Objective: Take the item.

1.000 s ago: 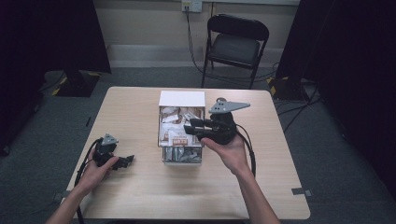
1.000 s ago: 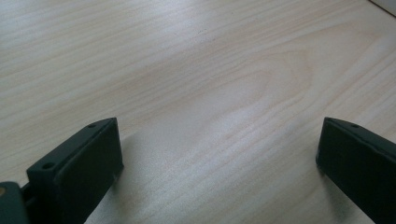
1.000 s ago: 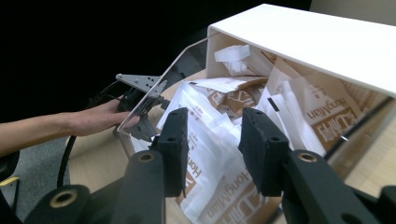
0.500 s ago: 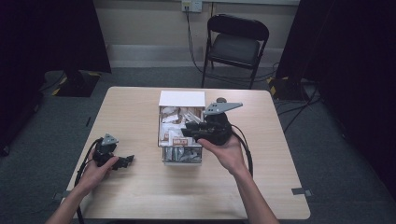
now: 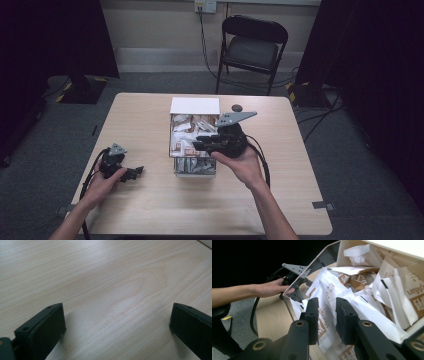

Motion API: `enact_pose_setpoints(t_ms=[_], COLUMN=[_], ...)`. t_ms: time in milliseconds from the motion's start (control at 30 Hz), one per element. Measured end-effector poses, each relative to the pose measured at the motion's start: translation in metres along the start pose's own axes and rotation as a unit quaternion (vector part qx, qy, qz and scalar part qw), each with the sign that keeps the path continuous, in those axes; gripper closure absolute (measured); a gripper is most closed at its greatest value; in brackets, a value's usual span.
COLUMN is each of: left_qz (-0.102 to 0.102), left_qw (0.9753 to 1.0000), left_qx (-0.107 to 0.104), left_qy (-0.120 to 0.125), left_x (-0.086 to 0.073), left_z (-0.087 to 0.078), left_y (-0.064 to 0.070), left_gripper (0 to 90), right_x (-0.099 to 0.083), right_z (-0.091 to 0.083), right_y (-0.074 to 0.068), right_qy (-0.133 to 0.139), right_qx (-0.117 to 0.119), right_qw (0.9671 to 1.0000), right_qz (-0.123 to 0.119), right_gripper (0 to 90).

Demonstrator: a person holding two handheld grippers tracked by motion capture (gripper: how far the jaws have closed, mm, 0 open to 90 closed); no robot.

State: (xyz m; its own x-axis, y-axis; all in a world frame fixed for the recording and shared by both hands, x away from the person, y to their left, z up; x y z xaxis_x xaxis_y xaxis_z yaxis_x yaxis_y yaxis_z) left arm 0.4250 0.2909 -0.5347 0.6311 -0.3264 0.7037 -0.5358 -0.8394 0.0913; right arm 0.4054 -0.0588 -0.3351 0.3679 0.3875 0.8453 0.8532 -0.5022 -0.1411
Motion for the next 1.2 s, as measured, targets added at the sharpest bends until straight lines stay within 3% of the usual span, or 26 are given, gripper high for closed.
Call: enact_pose_setpoints(t_ms=[300,667,1200], left_qz=[0.002,0.002,0.002], left_qw=[1.0000,1.0000,1.0000], left_qx=[0.000,0.000,0.000], left_qy=[0.000,0.000,0.000], left_x=[0.000,0.000,0.000], left_z=[0.000,0.000,0.000], left_y=[0.000,0.000,0.000], left_gripper=[0.0,0.0,0.0], right_x=[-0.001,-0.002,-0.002], right_z=[0.009,0.010,0.000], right_y=[-0.006,-0.005,0.004], right_qy=[-0.014,0.008,0.035], right_qx=[0.014,0.023,0.019], right_qw=[0.9998,0.9997,0.9990], right_qz=[-0.008,0.001,0.021], right_gripper=[71.9,89.5,90.0])
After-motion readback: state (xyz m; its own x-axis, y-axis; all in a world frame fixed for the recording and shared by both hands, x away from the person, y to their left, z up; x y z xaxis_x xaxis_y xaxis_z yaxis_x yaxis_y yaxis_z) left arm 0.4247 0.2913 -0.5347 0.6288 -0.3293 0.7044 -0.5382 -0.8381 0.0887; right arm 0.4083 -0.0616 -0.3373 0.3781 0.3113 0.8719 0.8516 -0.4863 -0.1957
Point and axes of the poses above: each handheld gripper's, and its own axes: z roughly forward along the jaws, x roughly out of its top, y roughly to its right, the point moved 3 cm from there along z, roughly forward along the jaws, and after that the axes turned 4 degrees about -x, right-handed, at the moved point
